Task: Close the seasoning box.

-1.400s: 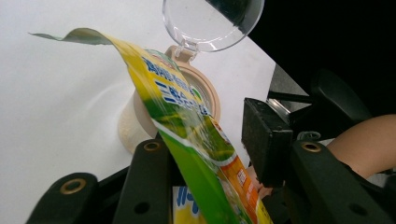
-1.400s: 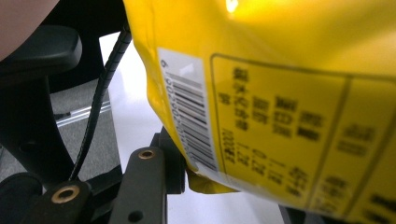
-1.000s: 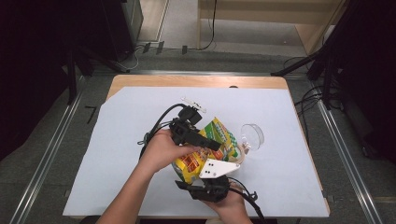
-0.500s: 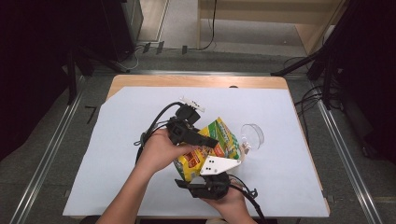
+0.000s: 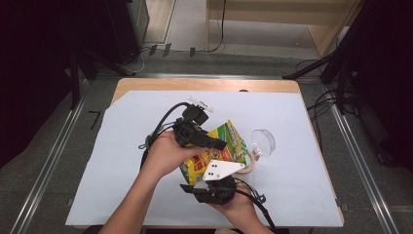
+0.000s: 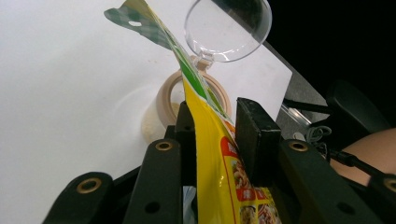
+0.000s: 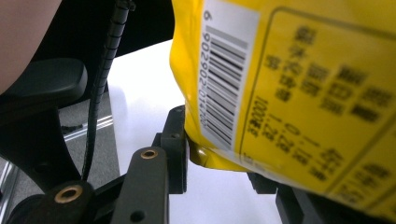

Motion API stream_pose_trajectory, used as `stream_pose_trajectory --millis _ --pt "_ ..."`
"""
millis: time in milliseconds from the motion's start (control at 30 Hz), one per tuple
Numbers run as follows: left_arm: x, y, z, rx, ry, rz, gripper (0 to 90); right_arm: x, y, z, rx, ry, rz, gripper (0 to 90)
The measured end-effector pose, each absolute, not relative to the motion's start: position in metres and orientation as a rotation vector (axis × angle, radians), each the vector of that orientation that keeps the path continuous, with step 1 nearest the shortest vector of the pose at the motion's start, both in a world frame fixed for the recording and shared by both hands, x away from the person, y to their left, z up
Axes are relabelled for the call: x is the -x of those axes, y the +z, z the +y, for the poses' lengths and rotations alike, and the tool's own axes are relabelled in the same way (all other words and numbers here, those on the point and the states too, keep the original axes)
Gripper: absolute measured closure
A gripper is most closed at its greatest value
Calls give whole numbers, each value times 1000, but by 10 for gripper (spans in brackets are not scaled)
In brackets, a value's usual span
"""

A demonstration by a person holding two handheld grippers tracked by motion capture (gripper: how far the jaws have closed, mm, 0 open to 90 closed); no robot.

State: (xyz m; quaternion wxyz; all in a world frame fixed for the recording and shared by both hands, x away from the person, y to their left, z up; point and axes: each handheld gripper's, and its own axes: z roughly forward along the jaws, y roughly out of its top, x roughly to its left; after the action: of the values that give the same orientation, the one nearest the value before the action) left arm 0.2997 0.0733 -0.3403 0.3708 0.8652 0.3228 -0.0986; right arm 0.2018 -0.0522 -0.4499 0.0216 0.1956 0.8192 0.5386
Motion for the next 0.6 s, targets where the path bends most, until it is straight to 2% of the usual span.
stream_pose_trajectory --millis 233,367,600 --pt "-301 -344 78 -2194 -251 818 718 -204 -453 -48 -613 1664 2528 670" --pt "-302 -345 80 -2178 -286 823 675 -204 -453 -48 -620 1685 2521 674" --pt "-298 -340 76 -2185 -250 821 678 -204 -452 -48 -647 1722 2509 674"
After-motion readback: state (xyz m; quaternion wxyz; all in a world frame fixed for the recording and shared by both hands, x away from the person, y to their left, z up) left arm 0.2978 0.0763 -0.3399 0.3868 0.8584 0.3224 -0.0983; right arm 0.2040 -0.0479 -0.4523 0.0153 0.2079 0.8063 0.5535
